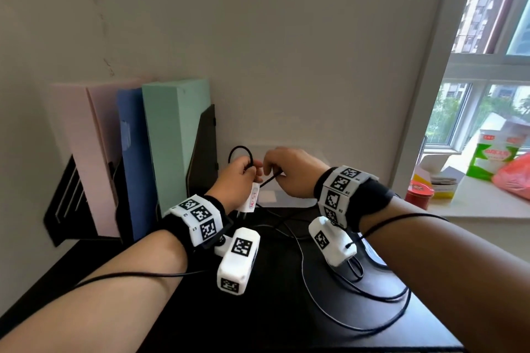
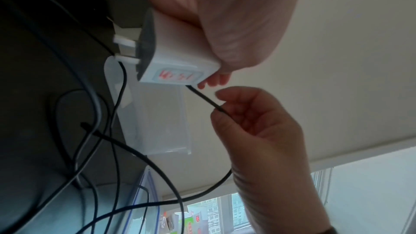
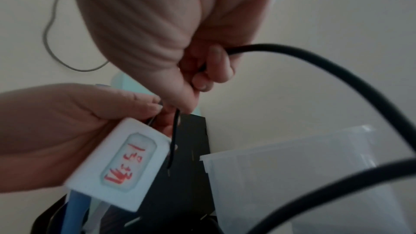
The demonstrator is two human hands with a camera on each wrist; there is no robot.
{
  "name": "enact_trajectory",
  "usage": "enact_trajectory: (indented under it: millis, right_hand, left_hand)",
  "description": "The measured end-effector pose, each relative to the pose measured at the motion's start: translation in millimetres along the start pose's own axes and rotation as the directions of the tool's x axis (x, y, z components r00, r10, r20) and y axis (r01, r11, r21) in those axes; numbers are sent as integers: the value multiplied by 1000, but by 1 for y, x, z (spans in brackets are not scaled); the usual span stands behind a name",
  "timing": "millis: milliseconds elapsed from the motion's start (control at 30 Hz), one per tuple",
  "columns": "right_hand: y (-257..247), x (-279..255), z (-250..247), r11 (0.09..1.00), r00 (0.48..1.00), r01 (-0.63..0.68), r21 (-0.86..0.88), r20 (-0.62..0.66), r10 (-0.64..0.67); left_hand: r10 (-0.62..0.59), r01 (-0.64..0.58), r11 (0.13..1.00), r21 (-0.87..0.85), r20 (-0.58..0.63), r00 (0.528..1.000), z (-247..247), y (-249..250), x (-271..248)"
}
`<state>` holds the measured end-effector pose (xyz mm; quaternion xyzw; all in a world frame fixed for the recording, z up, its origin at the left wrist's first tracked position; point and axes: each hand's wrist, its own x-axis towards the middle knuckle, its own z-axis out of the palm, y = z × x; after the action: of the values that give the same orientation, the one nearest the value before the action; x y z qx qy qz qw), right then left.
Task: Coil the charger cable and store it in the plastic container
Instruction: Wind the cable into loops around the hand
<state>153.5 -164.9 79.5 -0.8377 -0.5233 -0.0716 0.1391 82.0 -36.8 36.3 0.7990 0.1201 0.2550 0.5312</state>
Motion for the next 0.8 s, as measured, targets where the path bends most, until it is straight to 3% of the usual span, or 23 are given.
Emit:
enact_trajectory:
  millis: [100, 167, 267, 367, 567, 633, 800]
  right_hand:
    - [-3, -2, -3, 996, 999, 14, 92, -53, -10]
    - [-4, -3, -5, 986, 995, 66, 151, -89, -52]
    - [-4, -3, -8, 970, 987, 143, 198, -101, -125]
    - [3, -1, -12, 972, 992, 120, 202, -67, -109]
    - [8, -2, -15, 890, 992, -105, 445, 107, 63]
    - [13, -5, -17, 832, 987, -152, 534, 121, 103]
    - [16, -7, -14, 492, 959, -249, 834, 140, 248]
  left_hand:
    - [6, -30, 988, 150, 162, 987, -3, 3, -3]
    - [17, -56, 986, 155, 241, 970, -4, 7, -6]
    - [-2, -25, 996, 89, 287, 958, -6, 10, -9]
    - [-2, 16, 999, -48, 268, 963, -12, 10, -10]
    - [23, 98, 927, -362, 315, 949, -19, 9, -10]
    - [21, 130, 891, -436, 326, 945, -23, 8, -9]
    - [-23, 189, 896, -402, 383, 923, -23, 12, -11]
